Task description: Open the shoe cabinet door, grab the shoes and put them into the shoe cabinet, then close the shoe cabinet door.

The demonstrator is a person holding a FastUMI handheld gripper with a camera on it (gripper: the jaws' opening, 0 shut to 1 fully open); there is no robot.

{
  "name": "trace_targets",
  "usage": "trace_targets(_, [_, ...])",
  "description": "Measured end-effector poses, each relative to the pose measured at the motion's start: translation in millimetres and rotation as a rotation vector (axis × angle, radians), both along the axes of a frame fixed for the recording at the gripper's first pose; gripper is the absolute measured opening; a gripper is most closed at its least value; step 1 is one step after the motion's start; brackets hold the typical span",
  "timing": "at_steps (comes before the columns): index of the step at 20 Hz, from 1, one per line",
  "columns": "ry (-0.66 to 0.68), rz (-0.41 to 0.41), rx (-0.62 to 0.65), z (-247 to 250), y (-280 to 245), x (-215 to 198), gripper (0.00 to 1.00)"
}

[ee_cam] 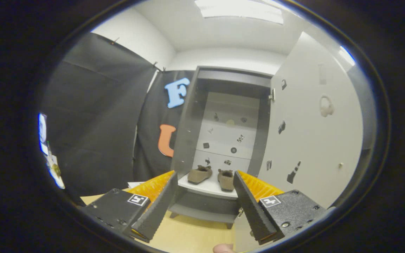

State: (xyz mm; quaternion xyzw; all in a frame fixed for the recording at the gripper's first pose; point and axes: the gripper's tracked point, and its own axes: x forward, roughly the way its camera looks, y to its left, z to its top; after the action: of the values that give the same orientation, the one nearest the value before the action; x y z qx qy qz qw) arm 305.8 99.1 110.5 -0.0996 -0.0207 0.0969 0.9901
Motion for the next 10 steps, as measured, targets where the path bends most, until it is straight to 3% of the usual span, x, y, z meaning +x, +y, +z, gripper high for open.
trace_targets(5, [0.043, -0.027, 0.137, -9.1, -77.9, -58.8, 1.0])
trace_targets(10, [0.048, -0.208, 0.091, 3.9, -196.8, -98.5, 1.0])
